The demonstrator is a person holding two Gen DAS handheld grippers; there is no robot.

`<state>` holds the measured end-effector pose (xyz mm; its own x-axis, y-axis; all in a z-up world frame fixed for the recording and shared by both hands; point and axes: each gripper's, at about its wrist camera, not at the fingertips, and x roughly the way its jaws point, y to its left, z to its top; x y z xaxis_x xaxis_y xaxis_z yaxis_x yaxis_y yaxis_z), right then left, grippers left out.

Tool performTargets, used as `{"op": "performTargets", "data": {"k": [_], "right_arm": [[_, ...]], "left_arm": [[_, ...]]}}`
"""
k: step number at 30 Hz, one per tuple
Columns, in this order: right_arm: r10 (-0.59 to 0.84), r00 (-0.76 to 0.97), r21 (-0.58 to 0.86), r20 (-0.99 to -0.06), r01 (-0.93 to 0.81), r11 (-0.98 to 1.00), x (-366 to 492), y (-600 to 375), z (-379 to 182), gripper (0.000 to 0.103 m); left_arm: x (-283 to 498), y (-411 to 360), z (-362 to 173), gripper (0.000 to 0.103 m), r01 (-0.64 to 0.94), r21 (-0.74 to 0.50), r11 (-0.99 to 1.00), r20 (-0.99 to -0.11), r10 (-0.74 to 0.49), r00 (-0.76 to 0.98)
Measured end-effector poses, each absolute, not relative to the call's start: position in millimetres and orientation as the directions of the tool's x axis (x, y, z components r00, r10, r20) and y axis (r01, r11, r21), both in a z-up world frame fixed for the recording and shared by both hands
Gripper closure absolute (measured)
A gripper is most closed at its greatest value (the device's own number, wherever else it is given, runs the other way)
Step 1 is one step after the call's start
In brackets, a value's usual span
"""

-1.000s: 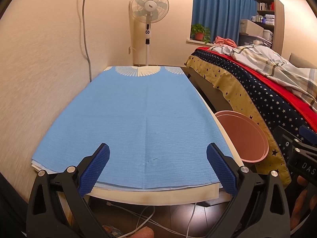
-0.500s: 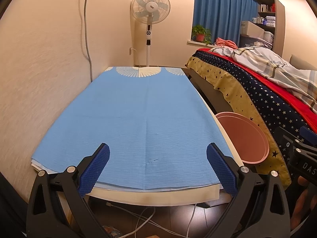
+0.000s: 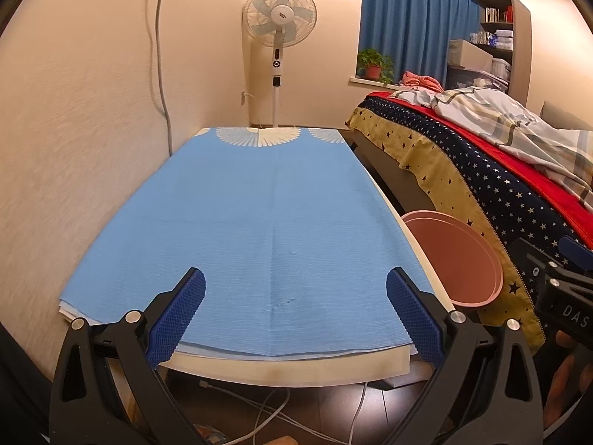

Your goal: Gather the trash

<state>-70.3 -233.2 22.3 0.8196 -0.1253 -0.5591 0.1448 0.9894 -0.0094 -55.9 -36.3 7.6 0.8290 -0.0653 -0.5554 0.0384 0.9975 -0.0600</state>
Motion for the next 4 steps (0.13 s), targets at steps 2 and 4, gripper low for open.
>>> {"op": "performTargets", "data": {"k": [2, 4], "right_arm": [[-0.125, 0.820, -0.008, -0.558, 0.146, 0.989, -69.3, -233.7, 23.9, 0.005], [-0.125, 0.821, -0.008, -0.558, 0.145, 0.989, -69.1, -233.5, 24.3, 0.005]], "left_arm": [[-56.8, -36.3, 7.8, 0.008, 0.039, -0.057, 0.998, -0.555, -0.065, 0.829], [-57.3, -36.5, 7.9, 0.008, 0.039, -0.054, 0.998, -0.554, -0.062, 0.830]]}}
